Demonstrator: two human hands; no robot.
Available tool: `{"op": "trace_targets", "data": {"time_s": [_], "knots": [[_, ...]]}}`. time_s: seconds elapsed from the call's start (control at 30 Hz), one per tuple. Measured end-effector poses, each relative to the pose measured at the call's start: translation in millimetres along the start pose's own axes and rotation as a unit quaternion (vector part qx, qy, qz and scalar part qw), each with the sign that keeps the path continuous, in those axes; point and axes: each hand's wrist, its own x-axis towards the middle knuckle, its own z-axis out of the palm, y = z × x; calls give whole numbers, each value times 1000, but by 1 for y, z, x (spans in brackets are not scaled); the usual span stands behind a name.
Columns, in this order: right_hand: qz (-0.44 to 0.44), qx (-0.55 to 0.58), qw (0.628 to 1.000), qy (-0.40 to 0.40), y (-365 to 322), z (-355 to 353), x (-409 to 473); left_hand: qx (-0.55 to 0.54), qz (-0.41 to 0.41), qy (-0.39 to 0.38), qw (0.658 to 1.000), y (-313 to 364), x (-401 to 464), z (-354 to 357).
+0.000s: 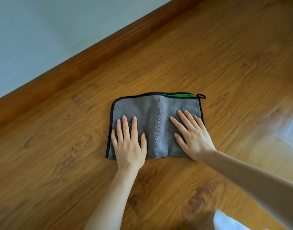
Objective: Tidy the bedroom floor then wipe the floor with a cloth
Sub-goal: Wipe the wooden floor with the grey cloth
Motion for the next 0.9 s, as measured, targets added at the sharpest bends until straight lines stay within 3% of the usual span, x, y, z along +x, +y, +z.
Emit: {"op": "trace_targets", "data": {"time_s": [0.2, 0.5, 0.7, 0.9], "knots": [[-58, 6, 998, -14, -10, 3, -44, 0, -33, -6, 999, -25, -68, -5], [-73, 36, 996, -42, -28, -7, -61, -16, -72, -26, 997, -35, -107, -13], [129, 139, 982, -3, -32, -15, -77, -62, -56, -11, 996, -52, -141, -15], [176, 197, 965, 5, -49, -24, -86, -85, -29, -23, 996, -63, -156, -20]]}}
